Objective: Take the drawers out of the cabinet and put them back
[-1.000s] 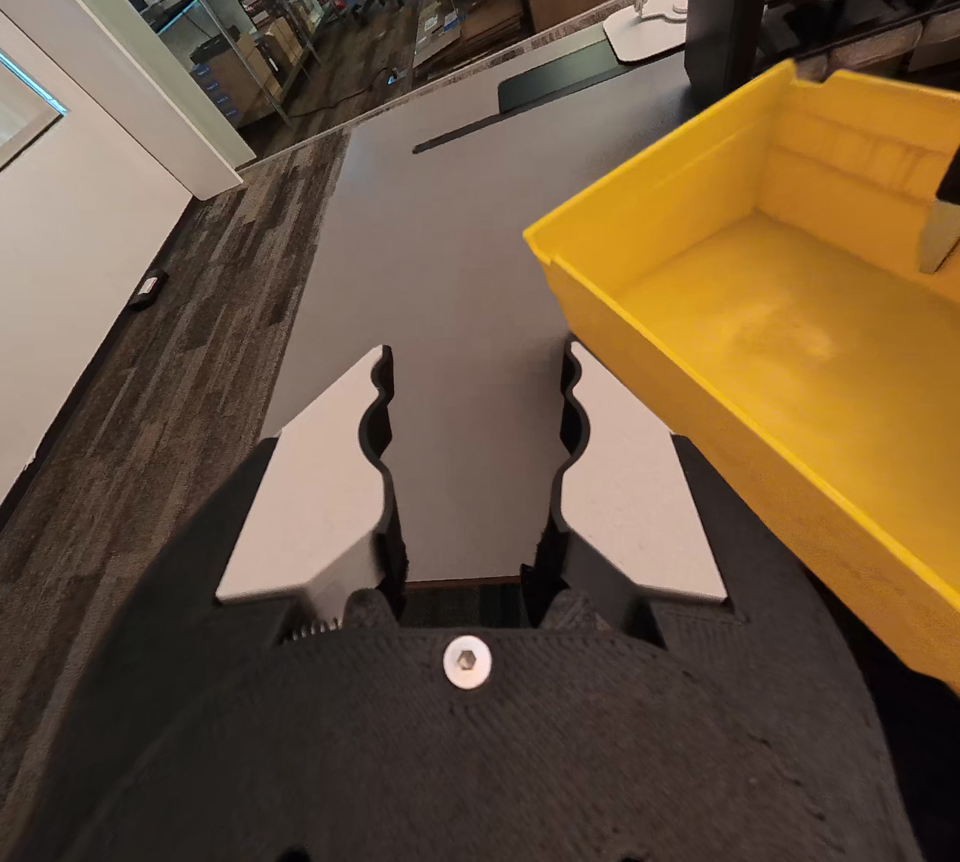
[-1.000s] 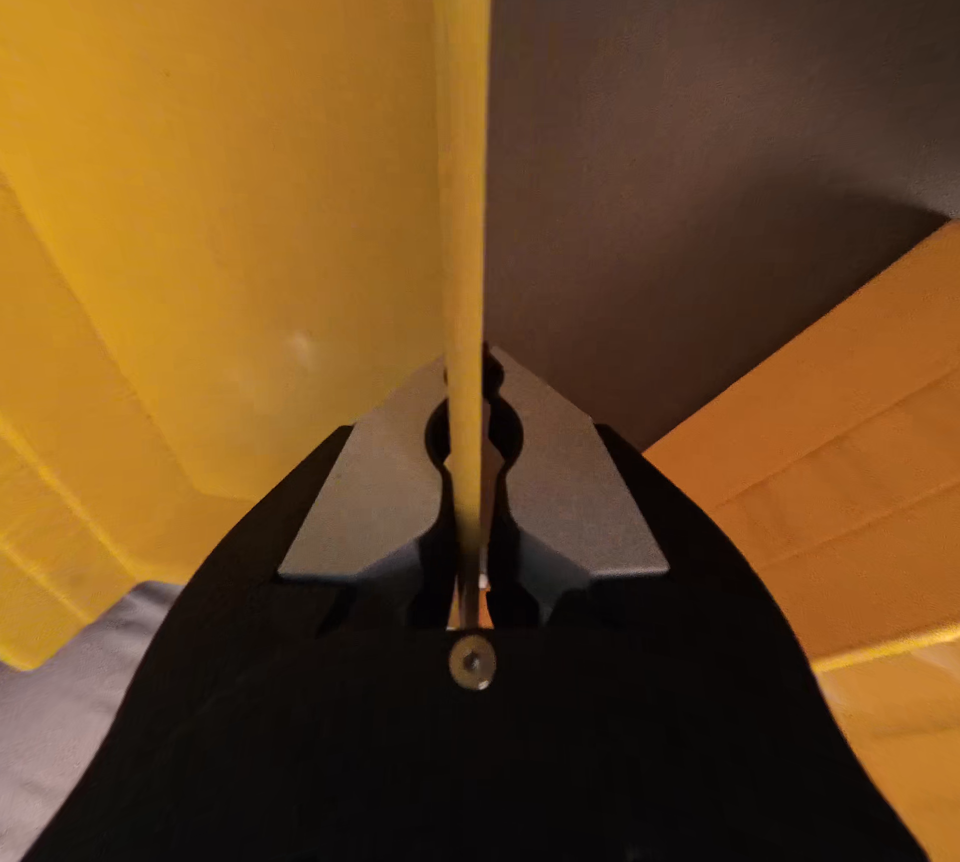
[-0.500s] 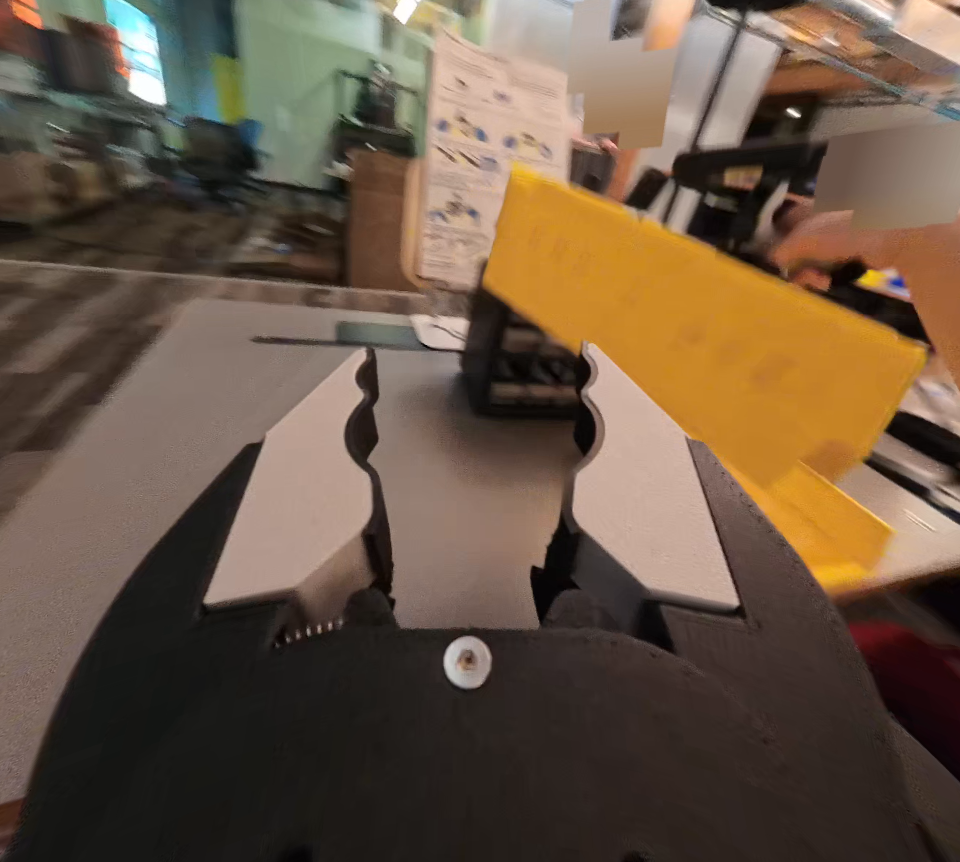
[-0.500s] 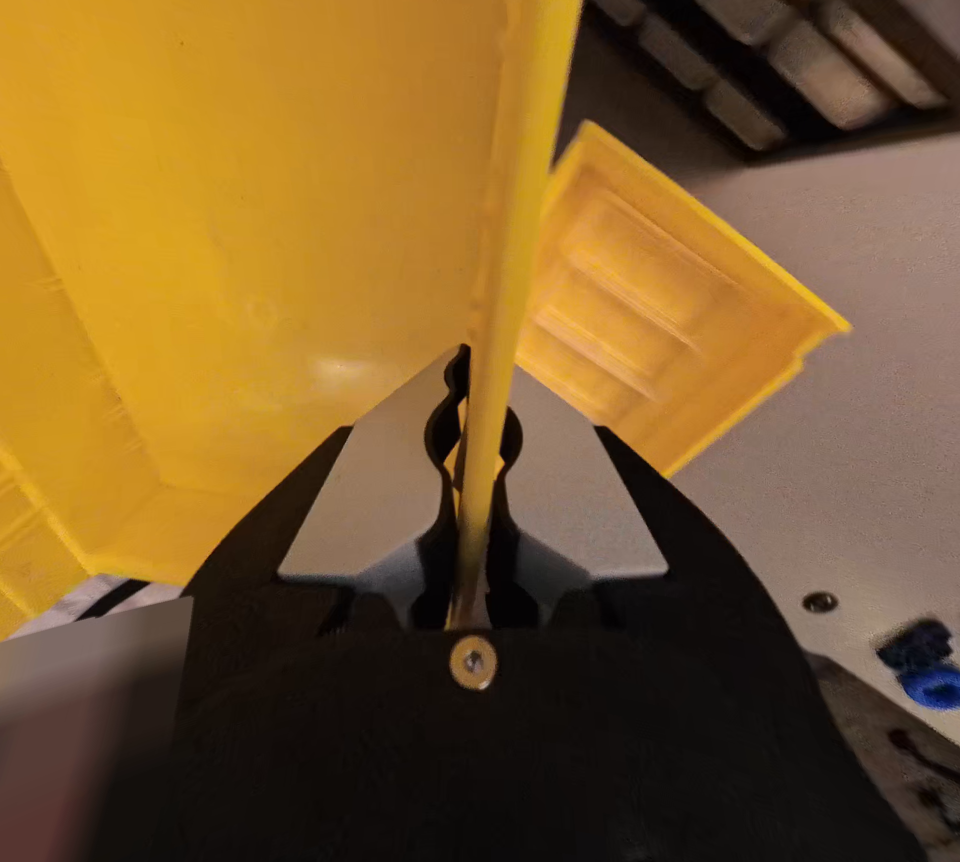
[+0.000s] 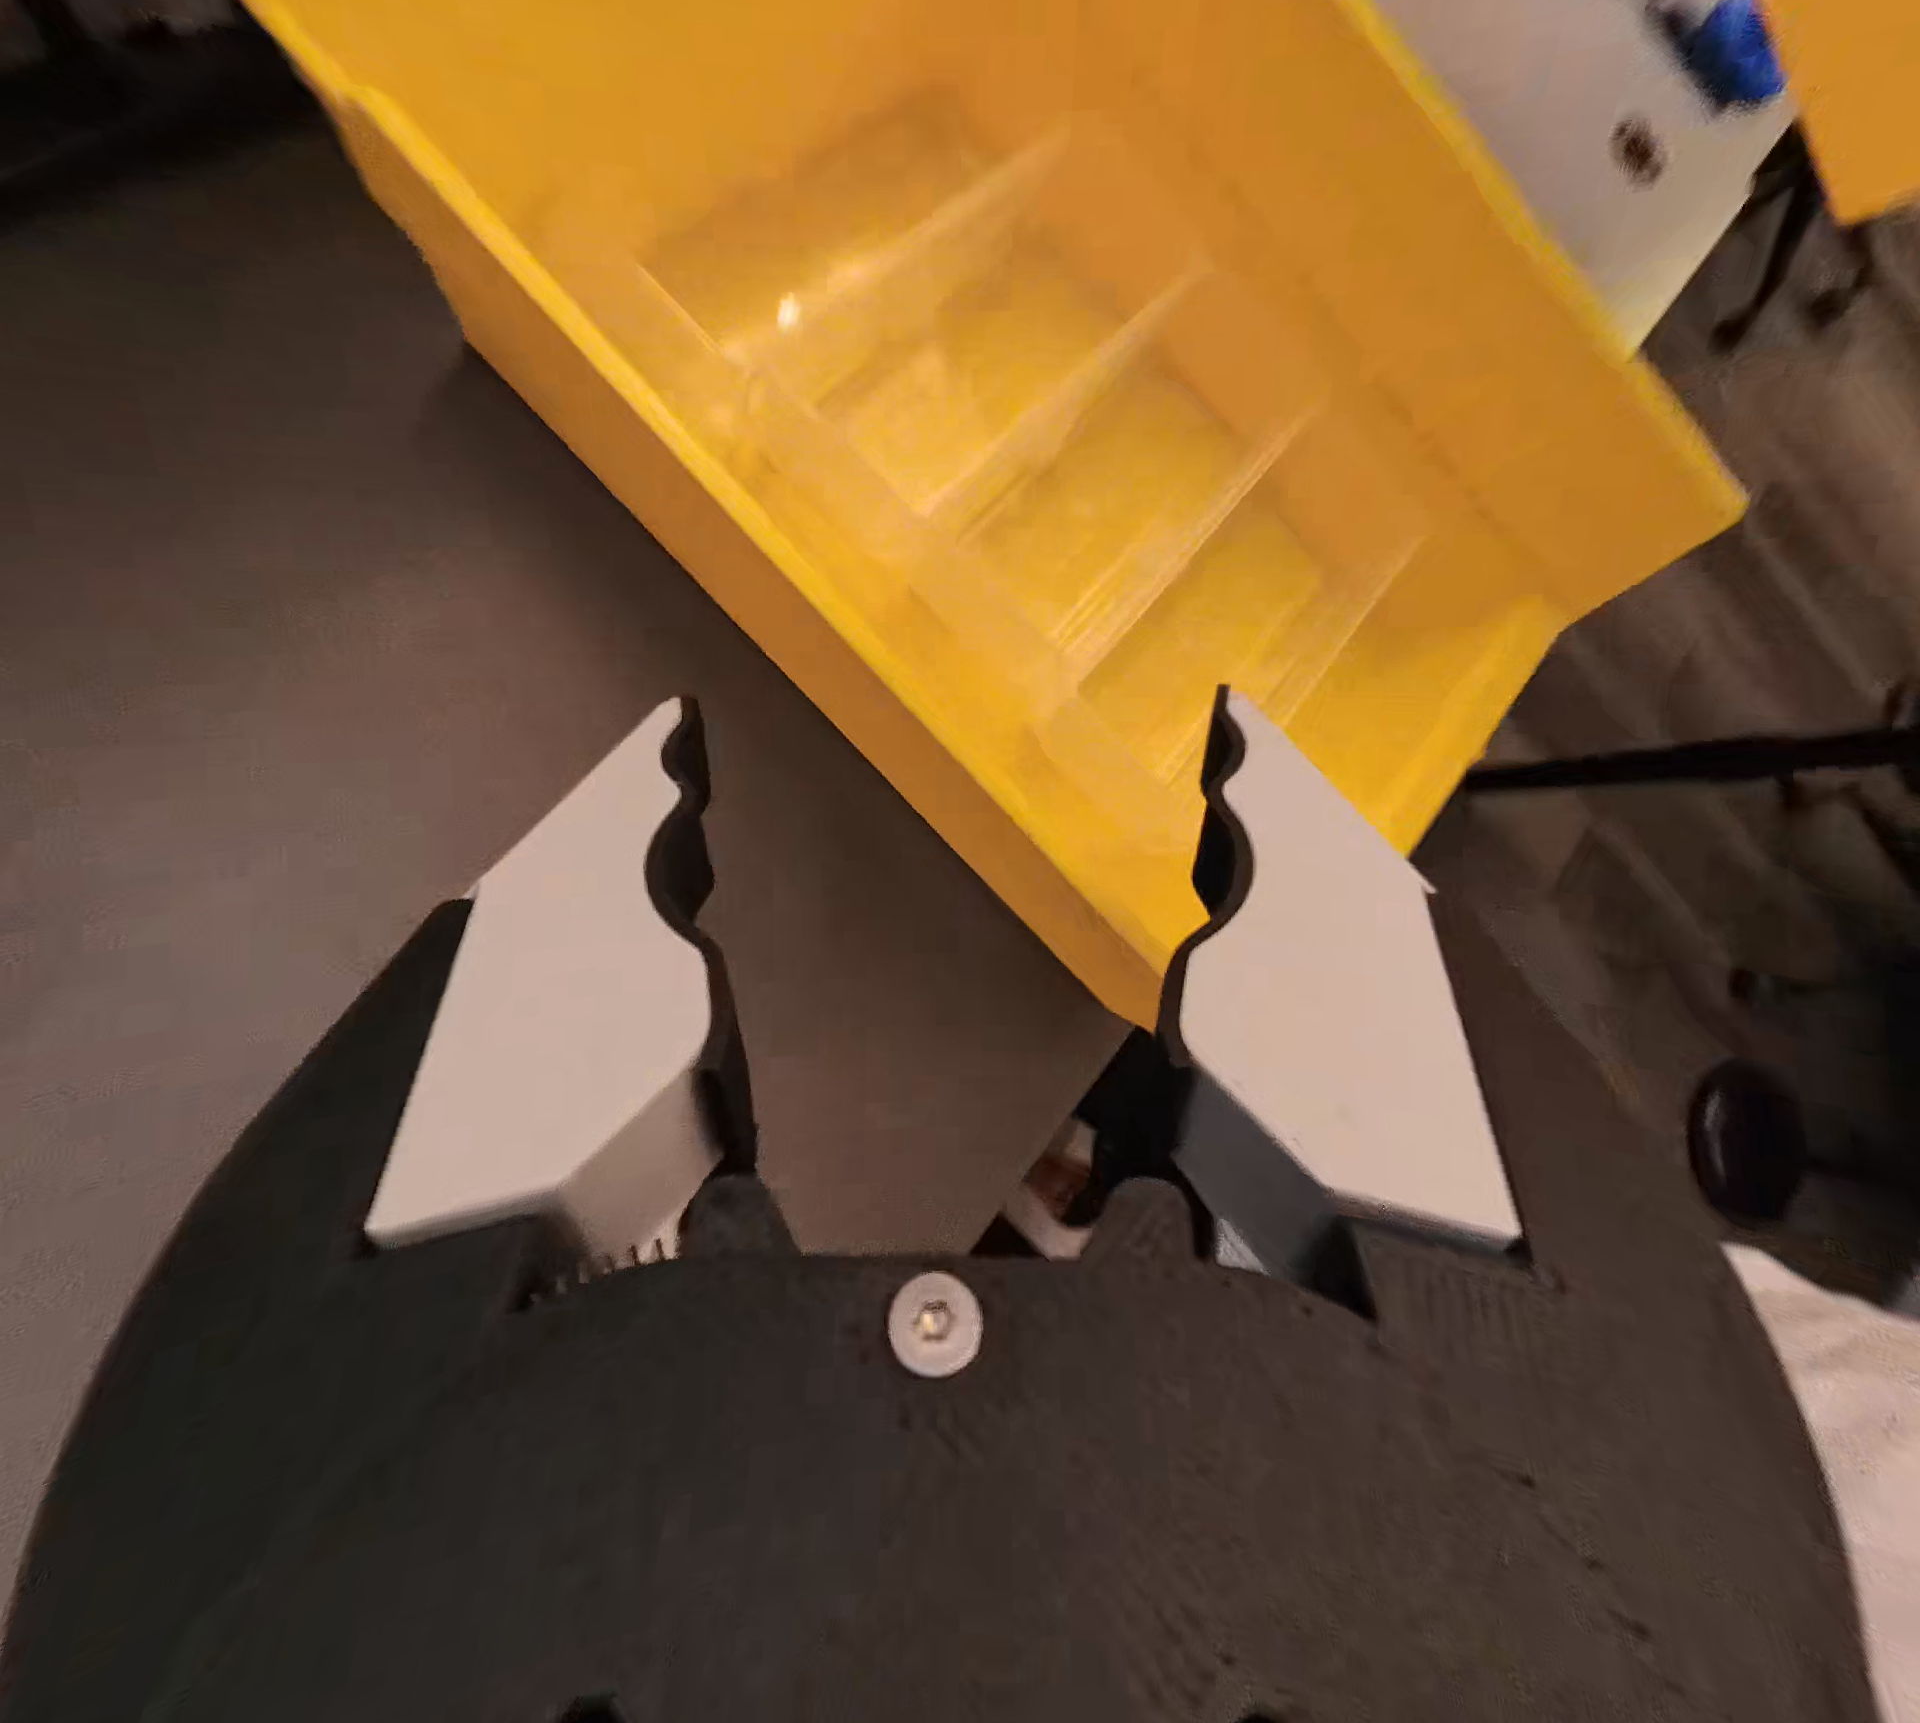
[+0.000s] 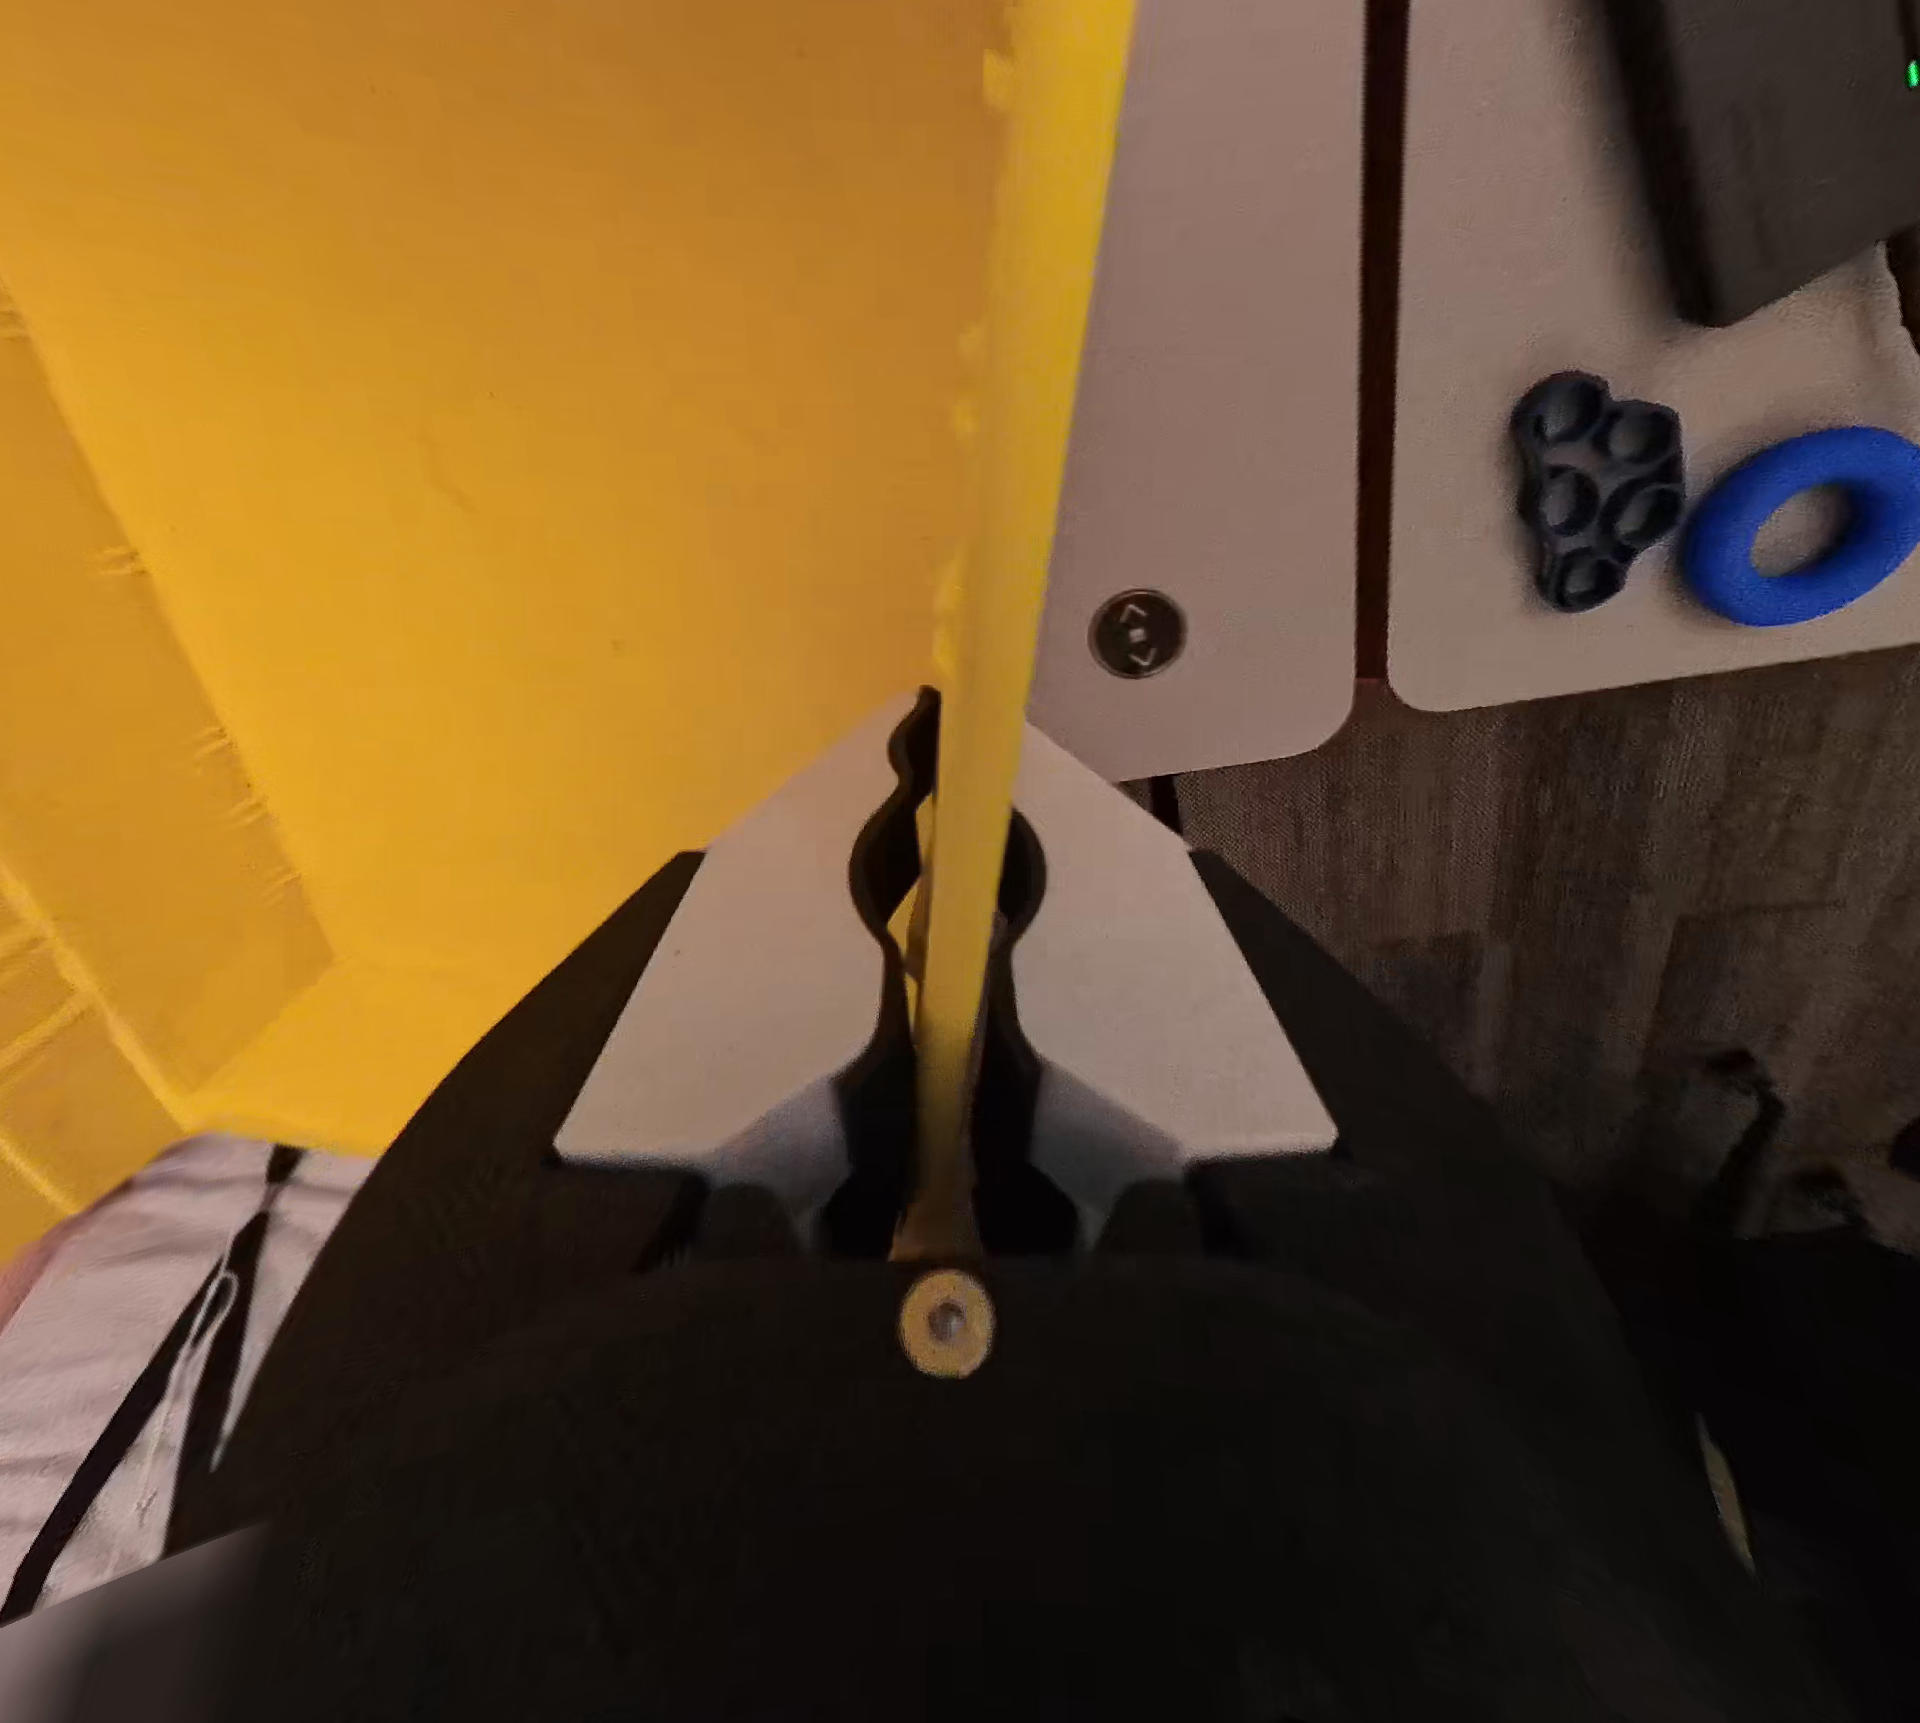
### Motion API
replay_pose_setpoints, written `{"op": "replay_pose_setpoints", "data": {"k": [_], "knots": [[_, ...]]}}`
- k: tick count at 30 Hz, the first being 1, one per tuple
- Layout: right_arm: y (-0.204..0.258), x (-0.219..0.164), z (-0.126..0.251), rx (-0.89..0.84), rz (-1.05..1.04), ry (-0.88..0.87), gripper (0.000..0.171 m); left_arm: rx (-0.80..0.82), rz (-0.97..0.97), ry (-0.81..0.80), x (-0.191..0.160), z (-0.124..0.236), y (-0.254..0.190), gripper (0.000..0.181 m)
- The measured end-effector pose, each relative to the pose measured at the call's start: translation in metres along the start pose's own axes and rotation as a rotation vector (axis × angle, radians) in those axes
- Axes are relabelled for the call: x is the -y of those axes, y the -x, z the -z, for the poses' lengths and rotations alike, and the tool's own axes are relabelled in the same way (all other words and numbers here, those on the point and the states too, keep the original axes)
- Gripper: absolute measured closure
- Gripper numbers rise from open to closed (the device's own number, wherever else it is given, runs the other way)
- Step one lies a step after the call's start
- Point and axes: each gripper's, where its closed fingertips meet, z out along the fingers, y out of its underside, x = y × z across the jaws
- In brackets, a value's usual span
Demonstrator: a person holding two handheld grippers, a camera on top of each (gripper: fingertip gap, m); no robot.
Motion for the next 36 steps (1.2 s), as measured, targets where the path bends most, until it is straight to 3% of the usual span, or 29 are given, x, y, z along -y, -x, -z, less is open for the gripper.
{"op": "replay_pose_setpoints", "data": {"k": [3,6,9,16,23,30,36], "knots": [[-0.029,0.000,-0.037,-0.024,-0.023,0.066,0.169,0.018,-0.018,0.120,-0.009,-0.013,0.007,0.085],[-0.041,0.009,-0.071,-0.025,-0.016,0.106,0.169,0.031,-0.059,0.168,-0.011,-0.007,0.019,0.121],[-0.040,0.022,-0.100,-0.004,0.021,0.145,0.169,-0.070,0.005,0.225,-0.017,0.002,0.022,0.159],[-0.014,0.092,-0.133,0.048,0.126,0.032,0.170,0.056,0.165,0.266,-0.040,0.063,0.122,0.175],[-0.004,0.134,-0.134,0.038,0.162,0.020,0.170,0.298,0.396,0.246,-0.098,0.165,0.248,0.177],[-0.015,0.138,-0.131,0.010,0.154,0.021,0.169,0.490,0.628,0.114,-0.140,0.244,0.356,0.179],[-0.018,0.122,-0.126,-0.033,0.141,-0.024,0.168,0.580,0.710,0.016,-0.148,0.276,0.413,0.181]]}}
